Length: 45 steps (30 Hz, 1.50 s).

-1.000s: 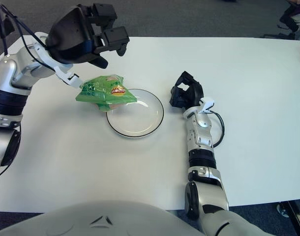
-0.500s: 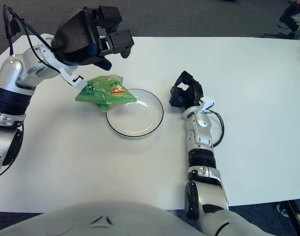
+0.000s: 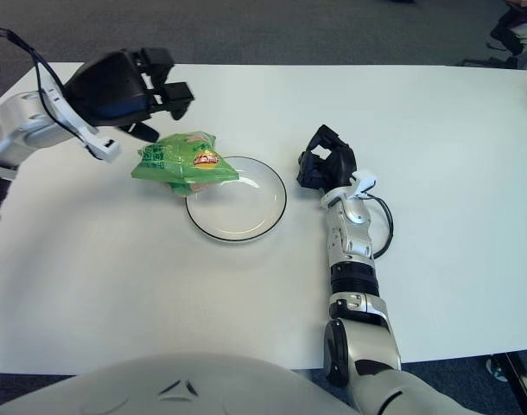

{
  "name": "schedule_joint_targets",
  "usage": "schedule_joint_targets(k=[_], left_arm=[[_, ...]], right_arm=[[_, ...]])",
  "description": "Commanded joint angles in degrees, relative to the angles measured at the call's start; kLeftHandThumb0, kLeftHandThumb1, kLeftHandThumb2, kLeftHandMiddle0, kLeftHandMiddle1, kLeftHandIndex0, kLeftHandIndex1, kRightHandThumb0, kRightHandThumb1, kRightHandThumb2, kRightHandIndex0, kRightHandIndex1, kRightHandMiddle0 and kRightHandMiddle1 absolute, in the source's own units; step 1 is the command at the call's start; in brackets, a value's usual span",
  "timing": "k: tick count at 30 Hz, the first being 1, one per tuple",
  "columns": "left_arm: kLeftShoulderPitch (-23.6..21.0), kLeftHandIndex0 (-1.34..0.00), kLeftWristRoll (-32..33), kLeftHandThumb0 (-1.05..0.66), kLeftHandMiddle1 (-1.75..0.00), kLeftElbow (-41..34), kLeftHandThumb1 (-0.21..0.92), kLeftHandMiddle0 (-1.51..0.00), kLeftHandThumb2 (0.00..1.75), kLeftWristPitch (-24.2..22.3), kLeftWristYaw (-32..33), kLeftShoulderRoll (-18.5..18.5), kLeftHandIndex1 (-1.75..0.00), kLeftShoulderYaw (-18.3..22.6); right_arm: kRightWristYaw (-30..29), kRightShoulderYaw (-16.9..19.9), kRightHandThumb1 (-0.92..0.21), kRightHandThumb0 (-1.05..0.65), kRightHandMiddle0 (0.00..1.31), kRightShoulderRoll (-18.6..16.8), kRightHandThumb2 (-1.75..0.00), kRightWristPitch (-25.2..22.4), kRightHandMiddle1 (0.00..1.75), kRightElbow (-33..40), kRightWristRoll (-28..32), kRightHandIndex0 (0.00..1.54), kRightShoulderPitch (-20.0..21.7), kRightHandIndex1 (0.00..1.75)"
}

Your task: Put the snack into the plate.

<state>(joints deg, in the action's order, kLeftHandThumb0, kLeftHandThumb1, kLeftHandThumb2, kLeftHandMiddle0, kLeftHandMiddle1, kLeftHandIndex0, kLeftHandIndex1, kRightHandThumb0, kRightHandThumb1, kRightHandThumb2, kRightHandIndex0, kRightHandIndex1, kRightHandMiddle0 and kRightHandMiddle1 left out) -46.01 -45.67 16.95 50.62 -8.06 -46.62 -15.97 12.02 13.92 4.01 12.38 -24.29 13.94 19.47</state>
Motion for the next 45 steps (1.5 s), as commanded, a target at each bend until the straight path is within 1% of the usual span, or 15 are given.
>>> schedule_joint_targets(k=[1,3,5,9,11,13,16,20,26,27,30,34,36,39,45], left_arm=[[-0.51,-0.02,0.18,-0.31,-1.29,4.31,0.33,-0.06,1.05,1.93,-1.74,-0.85,-1.18,-2.09],[-0.09,-0.01,-0.24,-0.37,-1.15,7.68,0.3,-0.03,1.06,2.89,-0.5,-0.96,-1.1,-2.4],[-0.81,0.0,2.32,-0.43,-0.99,7.91,0.28,-0.02,1.05,3.28,-3.33,-0.91,-0.98,-2.71],[-1.16,0.0,4.48,-0.48,-0.83,8.71,0.28,-0.02,1.02,4.43,-5.65,-1.1,-0.83,-2.92],[-0.58,0.0,6.6,-0.52,-0.77,8.94,0.3,-0.02,1.0,3.88,-7.76,-1.21,-0.77,-2.66],[0.18,0.0,8.39,-0.55,-0.71,8.98,0.31,-0.01,0.98,2.93,-9.47,-1.25,-0.72,-2.3],[2.83,0.0,12.51,-0.58,-0.64,8.93,0.32,-0.01,0.95,-0.26,-11.76,-1.11,-0.66,-0.92],[4.53,0.0,16.69,-0.6,-0.51,7.53,0.3,0.0,0.94,-4.62,-14.84,-0.33,-0.58,-0.05],[5.6,0.0,18.01,-0.63,-0.24,6.22,0.28,0.0,0.93,-9.97,-16.9,0.97,-0.42,0.5],[5.66,0.0,18.07,-0.64,-0.17,6.1,0.28,0.0,0.93,-10.56,-17.15,1.13,-0.38,0.53],[5.64,0.0,18.15,-0.67,-0.06,6.04,0.27,0.0,0.92,-11.76,-17.97,1.45,-0.27,0.39],[5.69,0.0,18.05,-0.7,-0.01,6.47,0.27,0.0,0.89,-12.26,-18.27,2.25,-0.15,0.13],[5.87,0.0,18.0,-0.74,-0.01,6.57,0.29,0.0,0.84,-12.45,-18.12,2.65,-0.07,0.15],[6.47,0.0,17.67,-0.76,0.0,6.52,0.31,0.0,0.79,-13.05,-16.95,3.53,-0.02,0.42],[7.72,0.0,17.3,-0.76,0.0,7.1,0.3,0.0,0.7,-14.8,-12.95,6.19,0.0,1.3]], right_arm=[[-0.21,0.17,-0.22,-0.52,0.7,-1.53,-1.44,-0.55,1.75,-2.92,0.57,1.33,-5.52,1.75],[-0.18,0.08,-0.22,-0.52,0.7,-1.41,-1.44,-0.67,1.75,-2.72,0.54,1.33,-5.62,1.75],[-0.15,0.0,-0.22,-0.52,0.7,-1.27,-1.44,-0.81,1.75,-2.55,0.47,1.33,-5.7,1.75],[-0.17,-0.09,-0.22,-0.52,0.7,-1.08,-1.44,-0.96,1.75,-2.37,0.4,1.33,-5.83,1.75],[-0.23,-0.11,-0.22,-0.52,0.7,-0.93,-1.44,-1.13,1.75,-2.25,0.36,1.33,-5.89,1.75],[-0.26,-0.1,-0.22,-0.52,0.7,-0.84,-1.44,-1.24,1.75,-2.17,0.35,1.33,-5.94,1.75],[-0.19,-0.1,-0.22,-0.52,0.7,-0.79,-1.44,-1.22,1.75,-2.16,0.39,1.33,-5.97,1.75],[0.08,-0.05,-0.22,-0.52,0.69,-0.63,-1.43,-1.27,1.75,-2.29,0.52,1.32,-5.94,1.75],[0.24,0.01,-0.23,-0.52,0.69,-0.64,-1.43,-1.65,1.75,-2.29,0.77,1.32,-5.89,1.75],[0.27,0.02,-0.23,-0.52,0.69,-0.64,-1.43,-1.69,1.75,-2.28,0.81,1.32,-5.89,1.75],[0.3,-0.03,-0.23,-0.52,0.69,-0.58,-1.43,-1.7,1.75,-2.3,0.75,1.32,-5.87,1.75],[0.26,-0.1,-0.23,-0.52,0.69,-0.32,-1.43,-1.65,1.75,-2.58,0.52,1.32,-5.83,1.75],[0.28,-0.14,-0.23,-0.52,0.69,-0.28,-1.43,-1.65,1.75,-2.6,0.49,1.32,-5.83,1.75],[0.52,-0.12,-0.23,-0.52,0.69,-0.28,-1.43,-1.51,1.75,-2.66,0.66,1.32,-5.83,1.75],[0.78,0.15,-0.22,-0.52,0.69,-0.58,-1.43,-1.43,1.75,-2.7,1.16,1.33,-5.79,1.75]])
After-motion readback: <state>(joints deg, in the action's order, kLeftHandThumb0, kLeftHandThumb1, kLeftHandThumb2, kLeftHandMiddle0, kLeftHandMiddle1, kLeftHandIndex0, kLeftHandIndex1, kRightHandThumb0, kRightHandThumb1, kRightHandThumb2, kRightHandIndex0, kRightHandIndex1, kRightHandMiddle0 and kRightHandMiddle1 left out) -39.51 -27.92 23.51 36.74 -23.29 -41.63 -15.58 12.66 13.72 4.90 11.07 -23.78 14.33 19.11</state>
